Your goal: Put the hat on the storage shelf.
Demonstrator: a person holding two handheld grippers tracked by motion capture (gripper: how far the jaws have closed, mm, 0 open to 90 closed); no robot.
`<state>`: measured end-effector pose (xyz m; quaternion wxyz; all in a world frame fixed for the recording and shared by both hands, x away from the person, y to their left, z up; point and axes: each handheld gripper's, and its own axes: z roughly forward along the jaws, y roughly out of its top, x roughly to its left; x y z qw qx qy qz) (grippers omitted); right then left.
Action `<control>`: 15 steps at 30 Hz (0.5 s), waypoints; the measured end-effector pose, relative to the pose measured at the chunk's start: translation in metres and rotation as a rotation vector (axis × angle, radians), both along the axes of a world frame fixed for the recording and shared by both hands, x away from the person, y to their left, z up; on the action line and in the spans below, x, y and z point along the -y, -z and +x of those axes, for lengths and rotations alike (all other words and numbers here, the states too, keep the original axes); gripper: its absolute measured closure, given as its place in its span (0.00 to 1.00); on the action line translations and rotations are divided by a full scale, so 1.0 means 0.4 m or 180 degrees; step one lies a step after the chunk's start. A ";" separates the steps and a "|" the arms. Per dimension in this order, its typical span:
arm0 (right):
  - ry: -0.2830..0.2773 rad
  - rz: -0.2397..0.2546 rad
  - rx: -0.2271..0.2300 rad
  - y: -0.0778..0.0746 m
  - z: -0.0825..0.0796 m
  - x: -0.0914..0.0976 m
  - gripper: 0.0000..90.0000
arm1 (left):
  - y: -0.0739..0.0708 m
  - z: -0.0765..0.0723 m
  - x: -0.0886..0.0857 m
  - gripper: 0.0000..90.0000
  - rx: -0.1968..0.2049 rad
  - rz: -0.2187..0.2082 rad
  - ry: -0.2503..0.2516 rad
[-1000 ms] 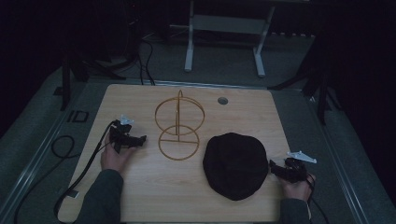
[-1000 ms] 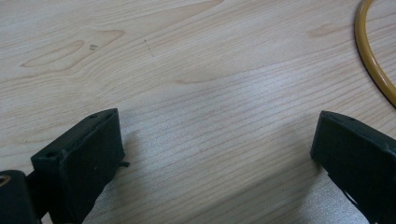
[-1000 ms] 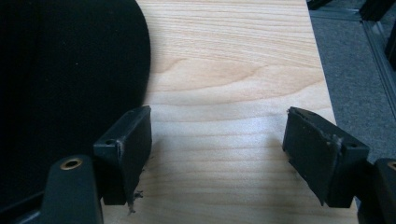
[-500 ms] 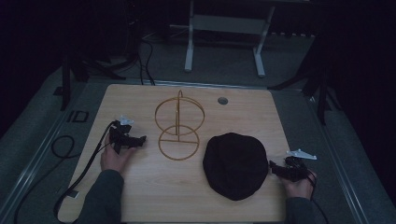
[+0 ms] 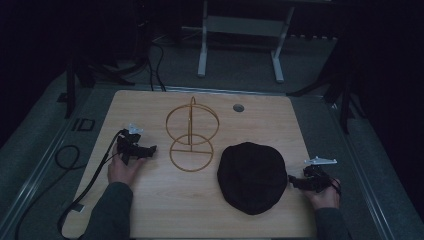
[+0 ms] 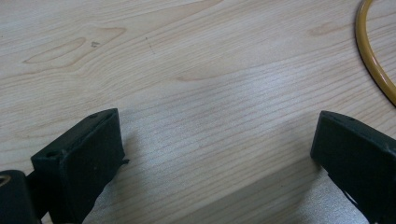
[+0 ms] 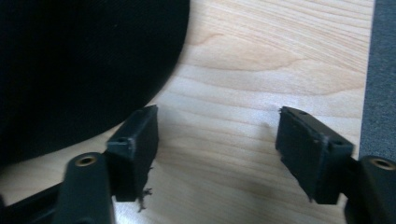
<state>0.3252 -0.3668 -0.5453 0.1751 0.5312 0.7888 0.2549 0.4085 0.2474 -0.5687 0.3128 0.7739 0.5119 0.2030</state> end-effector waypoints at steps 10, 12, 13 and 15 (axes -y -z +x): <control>-0.0245 -0.0103 -0.0160 -0.038 0.013 -0.013 0.45 | 0.000 0.000 0.000 0.02 -0.0005 0.0002 0.0000; -0.0270 -0.0123 -0.0166 -0.045 0.012 -0.016 0.45 | 0.000 0.000 0.000 0.02 -0.0004 0.0001 0.0000; -0.0318 -0.0174 -0.0170 -0.058 0.013 -0.020 0.45 | 0.000 0.000 0.000 0.02 -0.0004 0.0002 0.0001; -0.0374 -0.0213 -0.0179 -0.073 0.014 -0.023 0.44 | 0.000 0.000 0.000 0.02 -0.0005 0.0002 0.0001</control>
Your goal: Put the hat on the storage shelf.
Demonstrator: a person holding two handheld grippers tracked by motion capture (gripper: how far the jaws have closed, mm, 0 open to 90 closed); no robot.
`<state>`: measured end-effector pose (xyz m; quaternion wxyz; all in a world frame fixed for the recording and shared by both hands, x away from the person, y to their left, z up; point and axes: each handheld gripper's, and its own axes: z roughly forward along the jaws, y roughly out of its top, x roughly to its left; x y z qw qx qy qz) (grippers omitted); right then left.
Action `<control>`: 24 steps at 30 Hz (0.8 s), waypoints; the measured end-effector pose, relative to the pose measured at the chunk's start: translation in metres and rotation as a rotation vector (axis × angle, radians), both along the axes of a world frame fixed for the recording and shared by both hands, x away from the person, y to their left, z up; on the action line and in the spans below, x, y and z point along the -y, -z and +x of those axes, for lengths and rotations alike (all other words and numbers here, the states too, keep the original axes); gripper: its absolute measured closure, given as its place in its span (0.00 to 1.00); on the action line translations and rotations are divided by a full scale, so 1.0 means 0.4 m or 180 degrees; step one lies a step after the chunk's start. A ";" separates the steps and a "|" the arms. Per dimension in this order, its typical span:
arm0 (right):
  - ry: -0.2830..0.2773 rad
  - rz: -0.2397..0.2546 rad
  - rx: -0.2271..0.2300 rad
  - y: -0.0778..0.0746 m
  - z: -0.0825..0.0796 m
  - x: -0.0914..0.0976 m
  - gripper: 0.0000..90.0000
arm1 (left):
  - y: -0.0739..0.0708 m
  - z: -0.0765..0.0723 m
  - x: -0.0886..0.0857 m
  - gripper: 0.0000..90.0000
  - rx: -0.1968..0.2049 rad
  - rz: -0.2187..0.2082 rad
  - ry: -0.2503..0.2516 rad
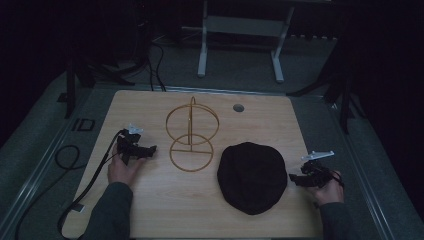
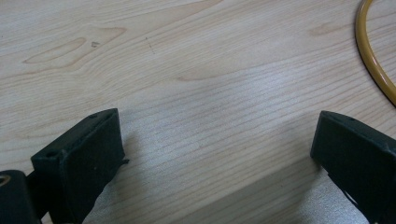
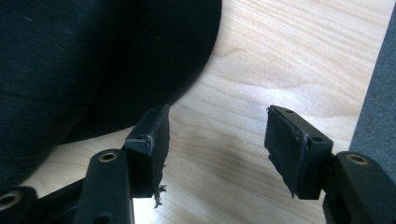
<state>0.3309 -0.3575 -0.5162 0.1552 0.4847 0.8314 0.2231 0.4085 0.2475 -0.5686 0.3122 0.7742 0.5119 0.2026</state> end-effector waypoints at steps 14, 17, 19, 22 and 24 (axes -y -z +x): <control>-0.0350 -0.0249 -0.0109 -0.081 0.027 -0.042 0.42 | 0.000 0.000 0.000 0.02 0.0000 0.0000 0.0000; -0.0368 -0.0227 -0.0116 -0.093 0.033 -0.046 0.42 | 0.000 0.000 0.000 0.02 0.0000 0.0000 0.0000; -0.0413 -0.0205 -0.0123 -0.104 0.042 -0.056 0.42 | 0.000 0.000 0.000 0.02 0.0000 0.0000 0.0000; -0.0466 -0.0215 -0.0129 -0.115 0.050 -0.071 0.42 | 0.000 0.000 0.000 0.02 0.0000 -0.0001 -0.0001; -0.0507 -0.0241 -0.0125 -0.123 0.055 -0.080 0.42 | 0.000 0.000 0.000 0.02 0.0000 0.0000 0.0000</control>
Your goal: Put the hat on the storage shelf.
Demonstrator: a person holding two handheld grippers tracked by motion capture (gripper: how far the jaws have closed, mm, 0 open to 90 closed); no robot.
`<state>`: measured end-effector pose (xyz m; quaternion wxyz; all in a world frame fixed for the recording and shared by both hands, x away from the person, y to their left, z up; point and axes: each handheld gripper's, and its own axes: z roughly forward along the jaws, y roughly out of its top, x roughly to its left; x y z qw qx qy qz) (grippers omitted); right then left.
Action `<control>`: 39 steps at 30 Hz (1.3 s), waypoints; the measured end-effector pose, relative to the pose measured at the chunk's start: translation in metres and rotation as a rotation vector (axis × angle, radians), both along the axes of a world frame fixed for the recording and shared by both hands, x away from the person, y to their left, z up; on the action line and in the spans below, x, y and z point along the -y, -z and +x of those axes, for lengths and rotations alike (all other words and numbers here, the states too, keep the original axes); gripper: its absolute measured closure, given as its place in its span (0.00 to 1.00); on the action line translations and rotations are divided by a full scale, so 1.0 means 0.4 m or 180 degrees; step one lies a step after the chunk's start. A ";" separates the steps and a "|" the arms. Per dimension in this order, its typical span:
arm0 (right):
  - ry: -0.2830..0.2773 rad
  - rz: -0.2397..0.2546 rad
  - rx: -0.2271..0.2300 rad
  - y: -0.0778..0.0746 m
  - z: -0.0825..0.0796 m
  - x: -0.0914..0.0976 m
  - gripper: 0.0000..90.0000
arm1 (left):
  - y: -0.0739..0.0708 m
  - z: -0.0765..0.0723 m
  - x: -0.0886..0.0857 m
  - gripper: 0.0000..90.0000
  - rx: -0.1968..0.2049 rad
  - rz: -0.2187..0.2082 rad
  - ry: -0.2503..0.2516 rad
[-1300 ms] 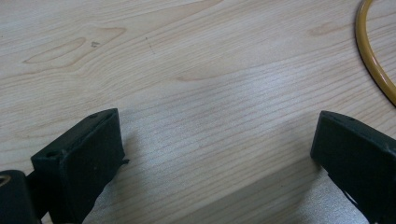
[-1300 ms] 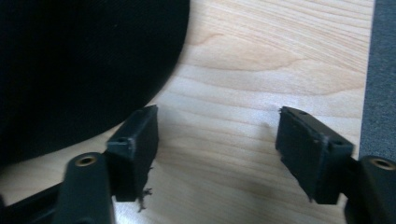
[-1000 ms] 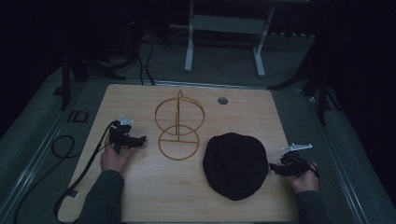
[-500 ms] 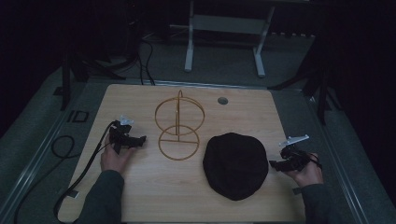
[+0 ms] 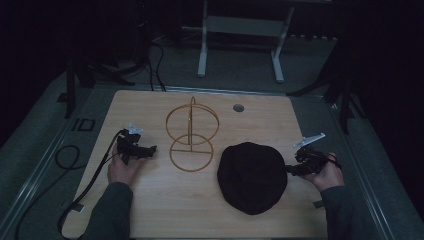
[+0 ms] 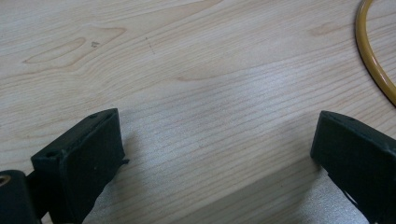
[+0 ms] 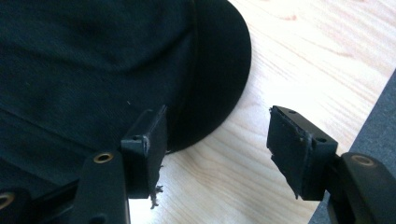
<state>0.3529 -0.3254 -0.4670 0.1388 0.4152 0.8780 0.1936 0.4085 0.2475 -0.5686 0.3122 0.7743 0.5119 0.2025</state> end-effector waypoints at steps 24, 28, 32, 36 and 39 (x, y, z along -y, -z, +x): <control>-0.0224 -0.0127 -0.0136 -0.040 0.104 -0.110 0.42 | 0.000 0.000 0.000 0.02 0.0000 0.0000 0.0000; -0.0261 -0.0201 -0.0189 -0.032 0.120 -0.130 0.42 | 0.000 0.000 0.000 0.02 -0.0001 0.0000 0.0000; -0.0298 -0.0252 -0.0230 -0.026 0.126 -0.143 0.42 | 0.000 0.000 0.000 0.02 0.0000 0.0000 0.0000; -0.0389 -0.0421 -0.0323 -0.008 0.142 -0.178 0.45 | 0.000 0.000 0.000 0.02 0.0000 0.0000 0.0000; -0.0409 -0.0477 -0.0386 0.010 0.156 -0.194 0.45 | 0.000 0.000 0.000 0.02 0.0000 0.0000 0.0001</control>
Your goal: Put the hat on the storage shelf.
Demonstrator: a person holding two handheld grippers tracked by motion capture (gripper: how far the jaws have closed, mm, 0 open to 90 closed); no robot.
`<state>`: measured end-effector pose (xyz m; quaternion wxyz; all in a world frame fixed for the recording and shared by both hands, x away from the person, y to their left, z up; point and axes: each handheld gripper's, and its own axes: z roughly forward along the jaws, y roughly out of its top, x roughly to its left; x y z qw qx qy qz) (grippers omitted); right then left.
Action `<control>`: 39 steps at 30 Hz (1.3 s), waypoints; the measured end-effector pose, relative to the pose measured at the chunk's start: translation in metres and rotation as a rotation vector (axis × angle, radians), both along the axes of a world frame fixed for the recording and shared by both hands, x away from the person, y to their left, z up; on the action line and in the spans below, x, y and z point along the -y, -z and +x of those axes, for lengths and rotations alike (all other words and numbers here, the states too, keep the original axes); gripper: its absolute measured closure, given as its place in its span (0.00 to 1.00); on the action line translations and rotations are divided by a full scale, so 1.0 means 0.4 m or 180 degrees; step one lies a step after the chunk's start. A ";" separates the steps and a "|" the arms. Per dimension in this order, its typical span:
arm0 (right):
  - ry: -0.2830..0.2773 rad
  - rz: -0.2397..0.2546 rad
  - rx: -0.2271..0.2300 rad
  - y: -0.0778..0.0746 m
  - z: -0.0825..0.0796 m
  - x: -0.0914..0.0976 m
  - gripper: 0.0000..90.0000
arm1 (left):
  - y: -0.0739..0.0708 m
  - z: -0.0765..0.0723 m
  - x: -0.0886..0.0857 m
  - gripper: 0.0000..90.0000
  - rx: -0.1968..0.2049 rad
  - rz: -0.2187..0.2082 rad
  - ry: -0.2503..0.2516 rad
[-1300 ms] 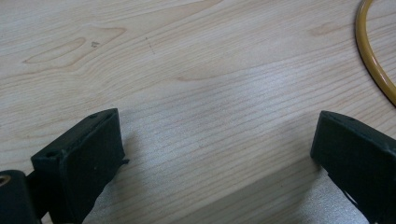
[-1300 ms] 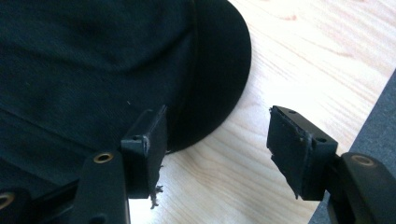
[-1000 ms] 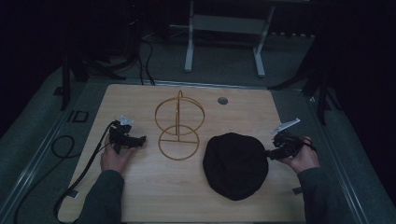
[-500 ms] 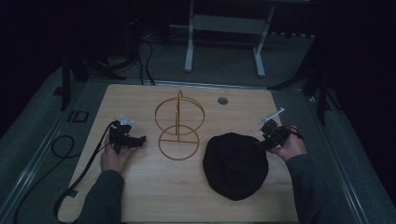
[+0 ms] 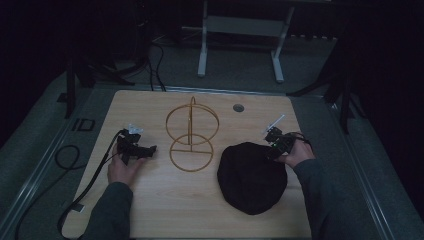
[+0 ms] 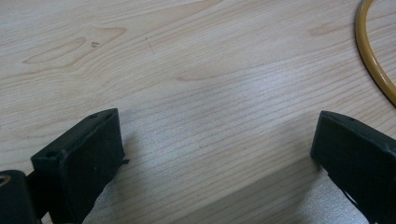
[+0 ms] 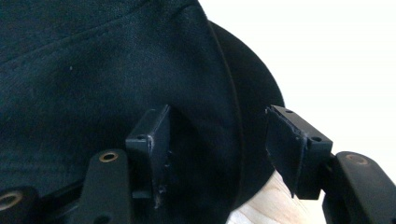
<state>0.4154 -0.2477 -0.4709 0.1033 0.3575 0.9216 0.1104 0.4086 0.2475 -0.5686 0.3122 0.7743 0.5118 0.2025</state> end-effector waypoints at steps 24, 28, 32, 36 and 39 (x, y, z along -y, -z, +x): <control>0.0074 -0.0343 -0.0243 0.037 0.042 -0.048 0.84 | 0.000 0.000 0.000 0.02 -0.0002 -0.0004 0.0000; 0.0027 -0.0441 -0.0325 0.032 0.046 -0.055 0.87 | 0.000 0.000 0.000 0.02 -0.0002 -0.0004 0.0001; 0.0036 -0.0384 -0.0492 0.026 0.052 -0.052 0.88 | 0.000 0.000 0.000 0.02 -0.0003 -0.0003 0.0002; 0.0016 -0.0360 -0.0554 0.024 0.054 -0.051 0.88 | 0.000 0.000 0.000 0.02 -0.0003 -0.0003 0.0003; 0.0045 -0.0338 -0.0607 0.017 0.057 -0.050 0.89 | 0.000 0.000 0.000 0.02 -0.0003 -0.0003 0.0002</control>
